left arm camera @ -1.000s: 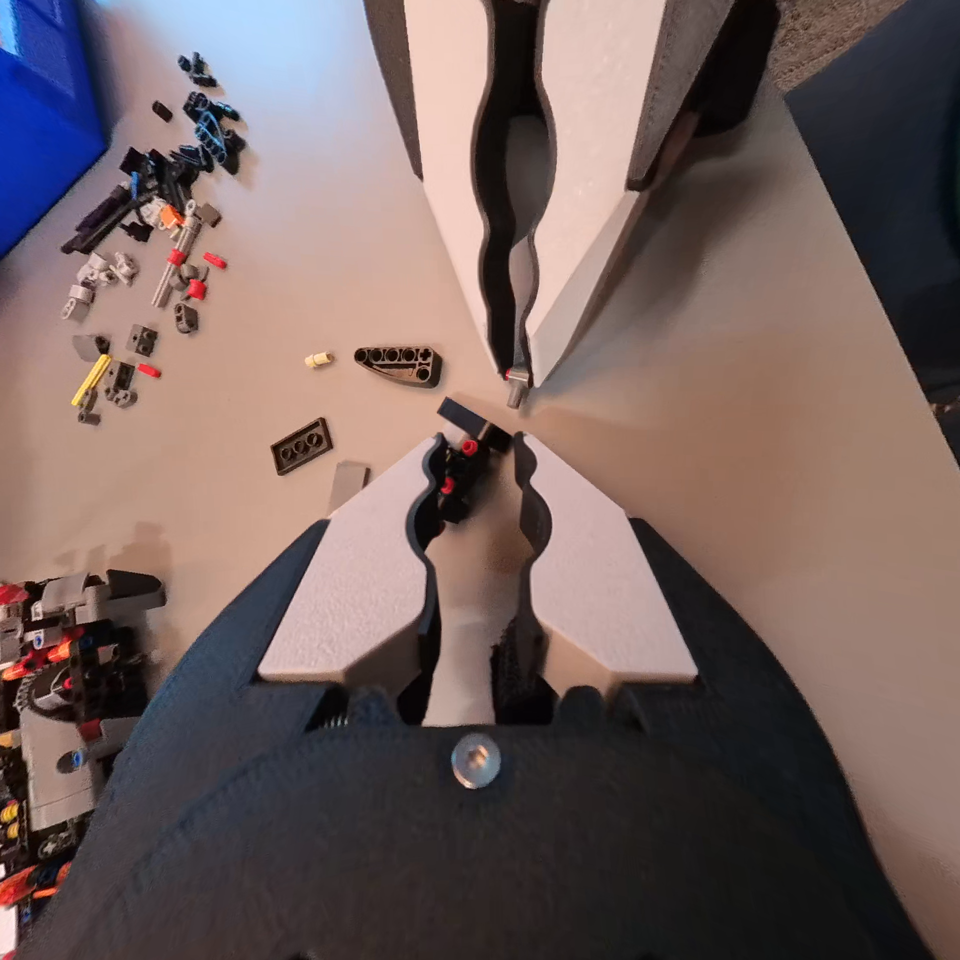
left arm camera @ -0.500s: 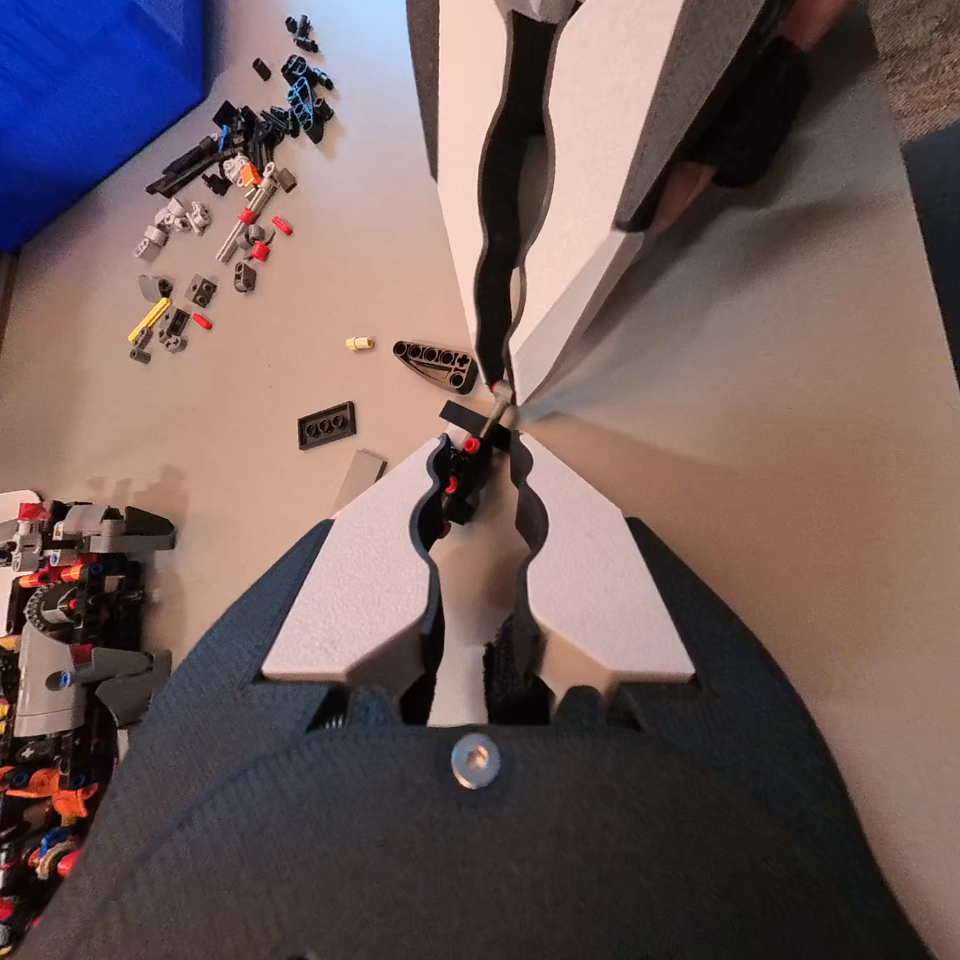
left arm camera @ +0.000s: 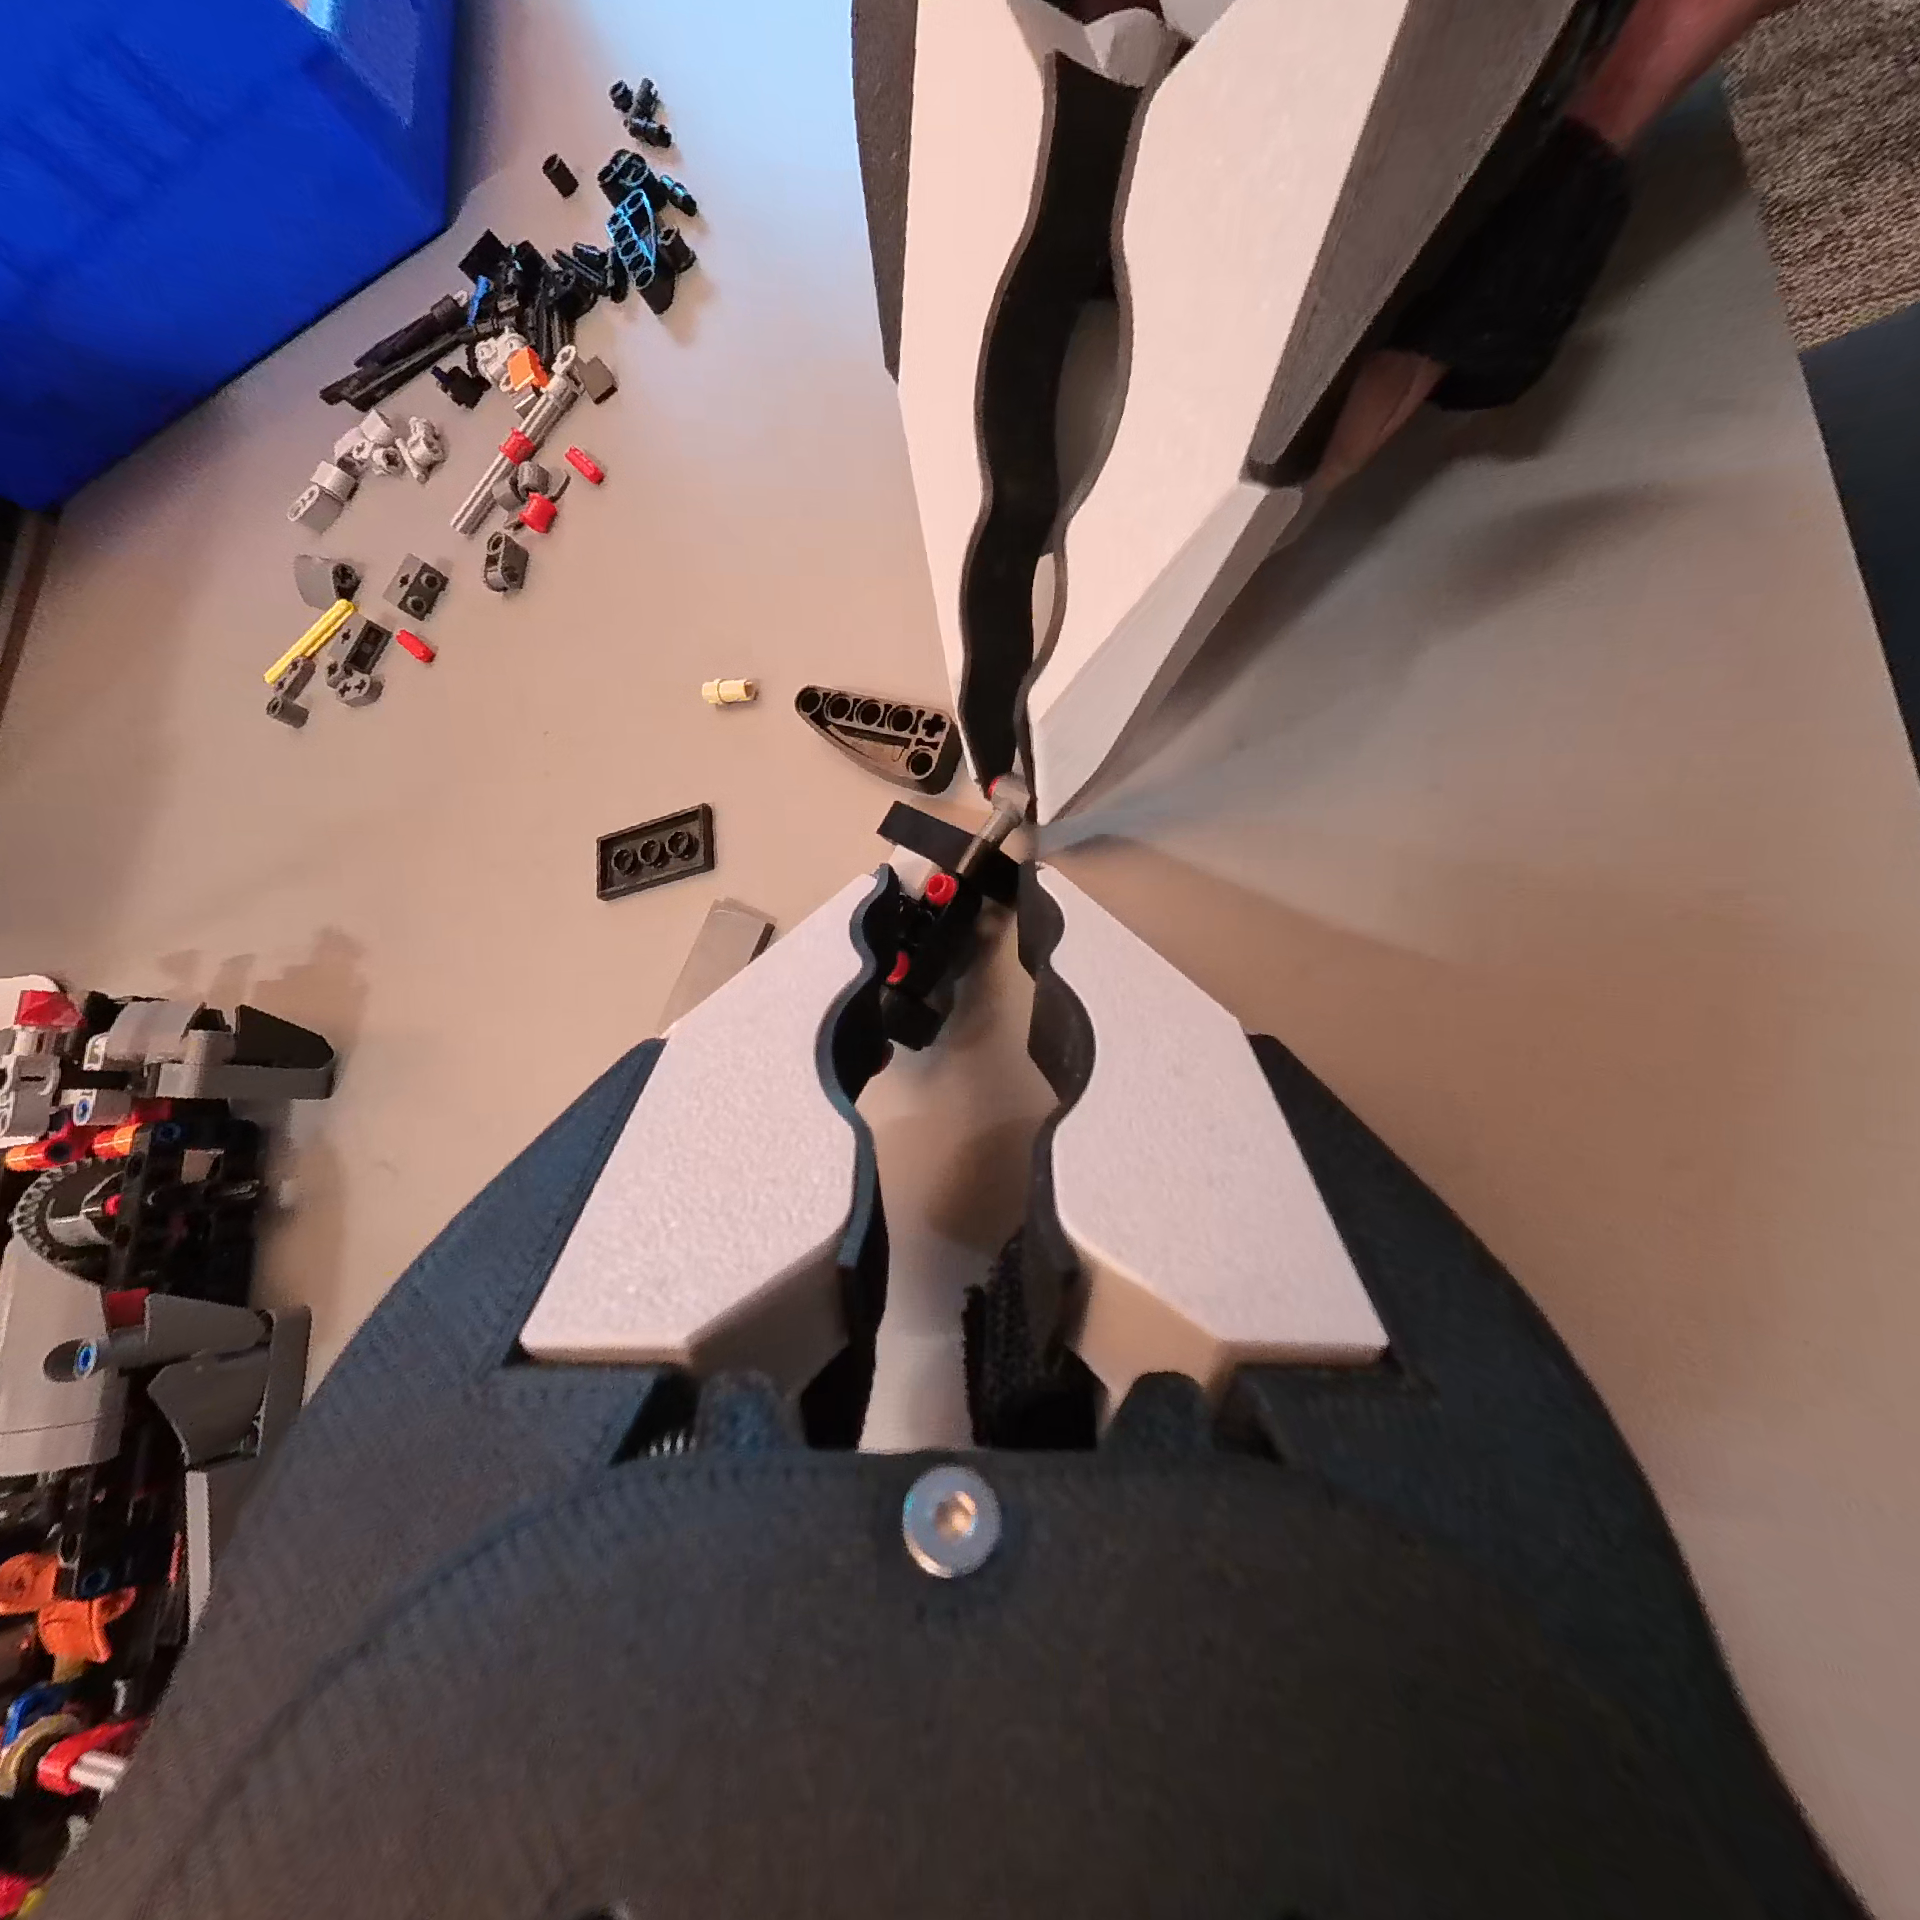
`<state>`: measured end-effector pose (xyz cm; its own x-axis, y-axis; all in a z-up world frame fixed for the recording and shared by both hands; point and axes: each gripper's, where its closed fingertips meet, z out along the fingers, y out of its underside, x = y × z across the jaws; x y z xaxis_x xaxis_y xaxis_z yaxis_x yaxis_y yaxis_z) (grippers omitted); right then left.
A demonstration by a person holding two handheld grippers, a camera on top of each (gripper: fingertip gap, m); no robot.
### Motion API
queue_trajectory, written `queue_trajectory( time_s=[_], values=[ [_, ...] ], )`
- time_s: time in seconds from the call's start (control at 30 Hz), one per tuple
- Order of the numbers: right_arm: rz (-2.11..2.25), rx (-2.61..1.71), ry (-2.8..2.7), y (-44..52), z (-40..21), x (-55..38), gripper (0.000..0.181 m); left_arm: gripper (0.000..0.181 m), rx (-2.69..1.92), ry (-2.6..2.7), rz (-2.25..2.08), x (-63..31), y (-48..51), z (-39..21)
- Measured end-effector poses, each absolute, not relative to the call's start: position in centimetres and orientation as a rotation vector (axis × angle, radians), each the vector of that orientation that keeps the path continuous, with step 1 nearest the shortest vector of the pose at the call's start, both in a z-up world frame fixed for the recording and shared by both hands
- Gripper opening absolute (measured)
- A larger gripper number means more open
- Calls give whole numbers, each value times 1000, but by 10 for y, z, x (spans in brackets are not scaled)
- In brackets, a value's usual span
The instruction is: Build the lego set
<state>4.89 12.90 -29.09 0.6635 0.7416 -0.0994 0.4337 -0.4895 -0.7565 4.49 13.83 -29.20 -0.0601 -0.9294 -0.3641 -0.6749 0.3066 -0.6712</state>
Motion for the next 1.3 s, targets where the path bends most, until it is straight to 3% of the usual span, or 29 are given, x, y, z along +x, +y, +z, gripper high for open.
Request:
queue_trajectory(
  time_s=[1.3],
  values=[
    [458, -2245, -963, 131, -289, 49, 6, 21, -1402, 1786, -381, 46, 140, -292]
  ],
)
